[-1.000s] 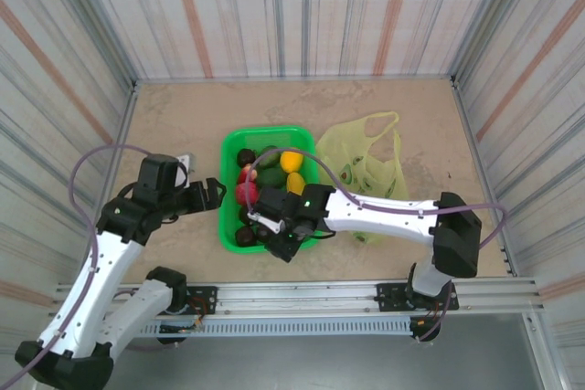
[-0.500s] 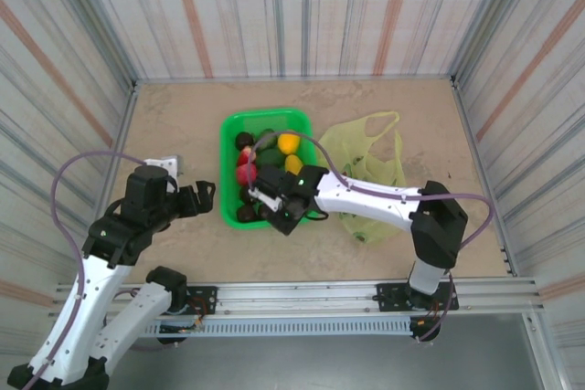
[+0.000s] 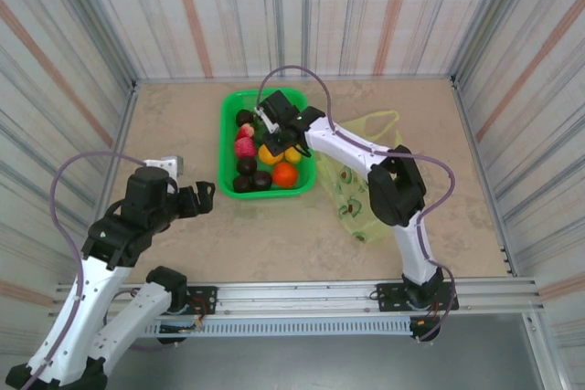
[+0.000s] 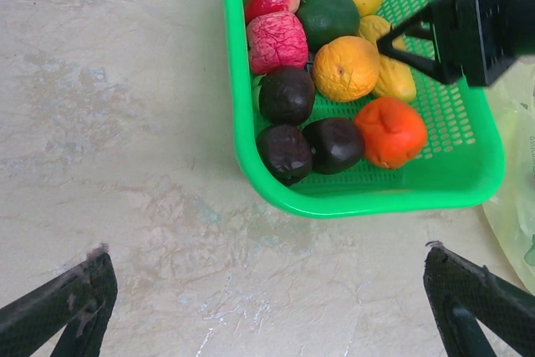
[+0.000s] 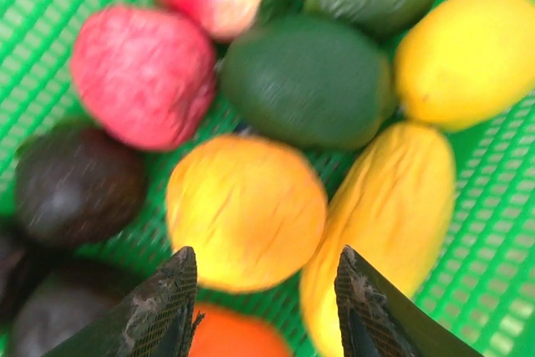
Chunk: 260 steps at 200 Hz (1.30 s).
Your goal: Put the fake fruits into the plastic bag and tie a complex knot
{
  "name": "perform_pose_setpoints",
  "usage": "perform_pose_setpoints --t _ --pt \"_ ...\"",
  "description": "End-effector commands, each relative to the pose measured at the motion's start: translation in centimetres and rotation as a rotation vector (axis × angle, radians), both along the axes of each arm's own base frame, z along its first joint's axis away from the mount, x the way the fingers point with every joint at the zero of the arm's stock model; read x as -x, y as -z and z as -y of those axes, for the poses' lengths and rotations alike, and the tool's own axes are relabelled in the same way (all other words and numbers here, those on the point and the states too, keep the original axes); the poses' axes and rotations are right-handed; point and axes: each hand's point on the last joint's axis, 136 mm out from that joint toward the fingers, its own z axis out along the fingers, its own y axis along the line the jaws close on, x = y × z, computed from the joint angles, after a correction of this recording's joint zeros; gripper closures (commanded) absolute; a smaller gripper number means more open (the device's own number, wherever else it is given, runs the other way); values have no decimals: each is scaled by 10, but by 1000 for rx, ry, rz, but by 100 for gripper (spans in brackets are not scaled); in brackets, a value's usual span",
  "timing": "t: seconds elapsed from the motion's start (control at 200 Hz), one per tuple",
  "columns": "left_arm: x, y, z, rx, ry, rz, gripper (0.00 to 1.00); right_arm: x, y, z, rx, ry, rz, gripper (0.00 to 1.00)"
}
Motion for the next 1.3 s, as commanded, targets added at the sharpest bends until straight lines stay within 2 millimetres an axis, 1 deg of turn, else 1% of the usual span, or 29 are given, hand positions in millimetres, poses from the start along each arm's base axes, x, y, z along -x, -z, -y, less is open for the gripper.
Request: perform_pose_setpoints --t 0.0,0.105,0.17,0.19,0.23,0.286,0.366,0.446,0.486,0.561,0.616,0.656,0.701,0.786,0.817,0.822,0.852,0.867,0.897,0.997,1.097,1.192,1.252,1.287,1.297 --pt "1 7 0 -11 4 -12 3 13 -33 -17 -65 -84 66 52" --pt "1 7 3 -6 17 -11 3 45 -62 -23 -174 -187 45 52" --pt "2 7 4 -4 21 -10 3 70 -73 -23 -221 -257 8 53" --pt "2 6 4 -1 22 -8 3 78 -74 -21 -224 -276 -12 53" --pt "1 6 4 -1 25 -6 3 96 -71 -18 -208 -325 -51 53" --pt "1 7 6 2 33 -6 3 122 -60 -13 -153 -383 -90 52" --pt "1 6 7 6 39 -5 3 156 -47 -9 -102 -439 -133 49" --pt "1 6 7 6 38 -4 3 192 -39 -8 -88 -487 -192 52" --pt "1 7 6 5 36 -5 3 208 -35 -10 -91 -507 -221 56" --pt "1 7 7 8 38 -7 3 232 -24 -14 -77 -531 -257 72" --pt "1 7 7 6 38 -9 3 238 -12 -15 -44 -525 -265 84" --pt "1 8 7 7 38 -10 3 239 0 -15 -28 -514 -287 88" --pt "0 7 7 7 38 -9 3 234 12 -15 -4 -490 -295 89" --pt "0 8 7 7 38 -11 3 216 34 -15 35 -440 -300 89" --pt "0 8 7 7 38 -12 3 205 39 -15 47 -411 -278 89" --pt "0 8 7 6 38 -11 3 200 41 -15 50 -399 -270 89" --pt "0 8 7 4 39 -12 3 190 44 -16 53 -376 -251 88" --pt "0 8 7 5 38 -13 3 182 45 -17 50 -362 -238 88" --pt "0 8 7 5 36 -13 3 172 46 -19 46 -342 -221 87" --pt "0 8 6 2 33 -14 3 125 43 -25 37 -249 -122 87" --pt "-1 9 6 -1 30 -16 3 83 34 -30 -2 -157 -46 86" --pt "-1 9 6 -3 29 -18 3 44 26 -30 -26 -62 11 85" --pt "-1 10 6 -3 30 -18 3 24 25 -29 -22 -11 24 81" --pt "-1 10 6 -2 31 -20 3 17 25 -28 -21 5 18 80" --pt "-2 10 6 -1 31 -19 3 17 28 -28 -18 5 10 80"
